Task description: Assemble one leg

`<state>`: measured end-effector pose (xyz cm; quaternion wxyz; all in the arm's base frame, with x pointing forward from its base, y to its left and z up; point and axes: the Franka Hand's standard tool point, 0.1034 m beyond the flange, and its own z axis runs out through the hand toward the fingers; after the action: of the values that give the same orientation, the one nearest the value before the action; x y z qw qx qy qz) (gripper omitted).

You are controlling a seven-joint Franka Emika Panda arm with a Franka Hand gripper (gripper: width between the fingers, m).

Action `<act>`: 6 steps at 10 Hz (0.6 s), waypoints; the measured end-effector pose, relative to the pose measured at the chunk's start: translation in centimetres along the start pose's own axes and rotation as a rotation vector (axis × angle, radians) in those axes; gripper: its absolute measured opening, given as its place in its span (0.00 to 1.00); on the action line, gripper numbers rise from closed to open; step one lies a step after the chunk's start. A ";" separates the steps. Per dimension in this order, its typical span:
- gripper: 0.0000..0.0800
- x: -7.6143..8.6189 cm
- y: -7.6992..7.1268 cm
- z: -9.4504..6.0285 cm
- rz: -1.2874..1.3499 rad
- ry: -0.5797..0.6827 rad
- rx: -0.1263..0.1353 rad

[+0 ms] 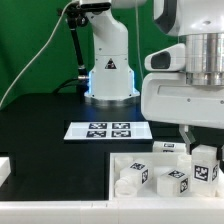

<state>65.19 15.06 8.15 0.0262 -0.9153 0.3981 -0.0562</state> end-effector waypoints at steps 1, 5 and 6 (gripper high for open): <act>0.36 0.1 -0.1 0.0 0.102 -0.008 -0.004; 0.66 0.0 -0.1 0.0 0.100 -0.011 -0.002; 0.66 0.2 0.0 0.0 0.054 -0.011 -0.002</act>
Offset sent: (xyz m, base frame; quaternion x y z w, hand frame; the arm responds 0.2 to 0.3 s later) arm 0.0000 0.0000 0.0000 0.0000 0.0000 0.0650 0.9979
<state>65.32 14.95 8.12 0.0288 -0.9046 0.4223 -0.0502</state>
